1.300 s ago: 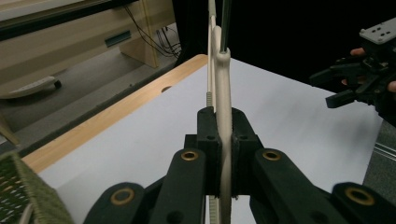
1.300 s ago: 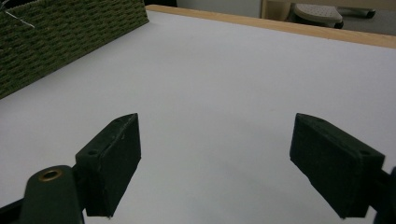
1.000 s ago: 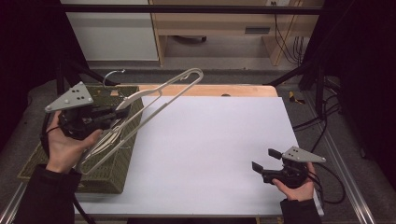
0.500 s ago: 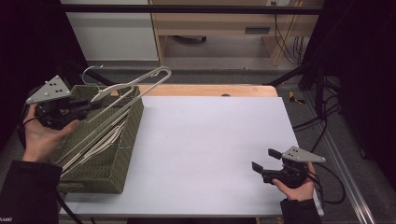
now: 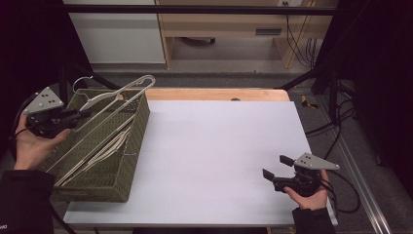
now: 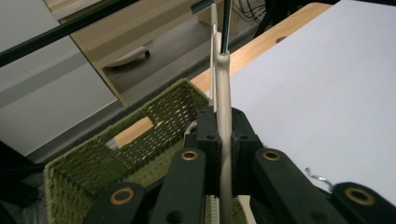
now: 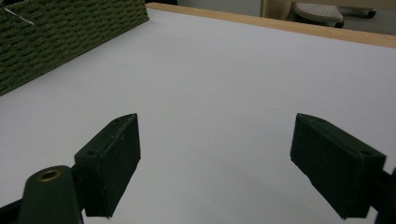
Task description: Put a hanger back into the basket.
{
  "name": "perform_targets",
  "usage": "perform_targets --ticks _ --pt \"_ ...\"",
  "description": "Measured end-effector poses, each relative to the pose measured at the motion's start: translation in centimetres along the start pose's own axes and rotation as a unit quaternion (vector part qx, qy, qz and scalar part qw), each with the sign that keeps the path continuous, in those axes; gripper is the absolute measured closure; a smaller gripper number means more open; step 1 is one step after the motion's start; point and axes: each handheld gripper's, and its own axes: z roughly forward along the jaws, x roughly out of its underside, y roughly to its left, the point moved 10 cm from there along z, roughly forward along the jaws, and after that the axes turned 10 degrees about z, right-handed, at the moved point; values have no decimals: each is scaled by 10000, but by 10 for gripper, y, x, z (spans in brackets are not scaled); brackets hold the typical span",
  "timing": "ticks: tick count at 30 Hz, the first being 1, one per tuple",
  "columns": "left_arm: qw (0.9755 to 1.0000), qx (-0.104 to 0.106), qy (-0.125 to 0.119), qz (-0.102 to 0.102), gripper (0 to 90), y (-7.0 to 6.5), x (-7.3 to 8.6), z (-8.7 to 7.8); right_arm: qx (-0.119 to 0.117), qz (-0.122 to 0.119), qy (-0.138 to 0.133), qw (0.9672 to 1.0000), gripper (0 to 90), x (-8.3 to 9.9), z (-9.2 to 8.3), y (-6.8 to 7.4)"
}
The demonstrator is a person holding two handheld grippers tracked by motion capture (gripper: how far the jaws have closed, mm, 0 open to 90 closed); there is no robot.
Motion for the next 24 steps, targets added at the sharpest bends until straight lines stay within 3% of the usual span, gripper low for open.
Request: perform_targets --ticks 11,13,17,22,24 --pt "9989 -307 335 -78 853 19 40 2 -20 -25 7 10000 163 0 0 1" --pt "9984 -317 438 -162 854 18 48 4 -11 -30 10 10000 163 0 0 1" --pt "9981 -327 514 -136 853 14 58 9 -16 -33 38 10000 163 1 1 1" --pt "9974 -321 641 -51 853 5 68 18 3 -43 62 10000 164 2 2 1" --pt "9971 -351 664 72 852 2 70 23 -13 -54 76 10000 164 2 1 1"
